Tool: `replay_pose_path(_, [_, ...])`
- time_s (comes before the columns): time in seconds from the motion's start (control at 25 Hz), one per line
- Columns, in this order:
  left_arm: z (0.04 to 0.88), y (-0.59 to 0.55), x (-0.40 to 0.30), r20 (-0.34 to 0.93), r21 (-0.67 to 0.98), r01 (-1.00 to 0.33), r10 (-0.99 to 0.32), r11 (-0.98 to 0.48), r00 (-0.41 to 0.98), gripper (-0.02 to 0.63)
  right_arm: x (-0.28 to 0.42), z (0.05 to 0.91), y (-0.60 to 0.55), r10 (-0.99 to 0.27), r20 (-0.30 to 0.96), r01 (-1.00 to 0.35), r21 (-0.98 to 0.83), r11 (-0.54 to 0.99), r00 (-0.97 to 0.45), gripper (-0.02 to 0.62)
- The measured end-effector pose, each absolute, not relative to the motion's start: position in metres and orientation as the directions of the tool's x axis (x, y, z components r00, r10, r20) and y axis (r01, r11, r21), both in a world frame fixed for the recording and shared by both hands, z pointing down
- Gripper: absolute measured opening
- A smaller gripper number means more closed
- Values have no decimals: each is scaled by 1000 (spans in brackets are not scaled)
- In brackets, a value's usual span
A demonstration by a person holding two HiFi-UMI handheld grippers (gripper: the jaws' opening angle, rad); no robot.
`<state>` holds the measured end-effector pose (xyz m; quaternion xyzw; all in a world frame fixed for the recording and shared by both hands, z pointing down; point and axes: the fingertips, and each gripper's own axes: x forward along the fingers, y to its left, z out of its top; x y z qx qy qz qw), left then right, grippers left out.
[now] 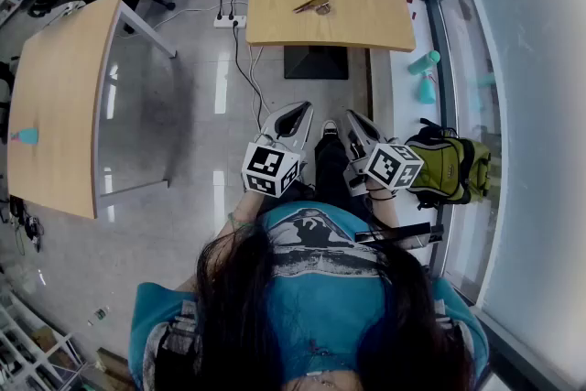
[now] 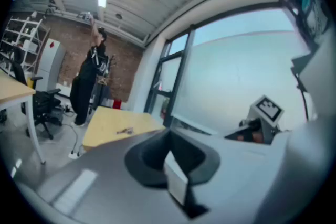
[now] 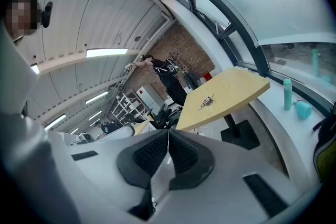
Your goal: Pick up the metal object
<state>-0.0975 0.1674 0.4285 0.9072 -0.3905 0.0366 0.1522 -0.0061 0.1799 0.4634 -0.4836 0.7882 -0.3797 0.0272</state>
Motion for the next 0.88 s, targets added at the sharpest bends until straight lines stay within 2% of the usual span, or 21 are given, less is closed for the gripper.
replay_pose_path(0.32, [440, 106, -75, 199, 203, -754, -728, -624, 656, 3, 26, 478, 108, -772, 314, -725, -638, 261, -553, 15])
replay_pose_path(0.88, [437, -39, -5, 213, 244, -849, -828, -468, 518, 5, 93, 482, -36, -640, 339, -667, -640, 381, -690, 15])
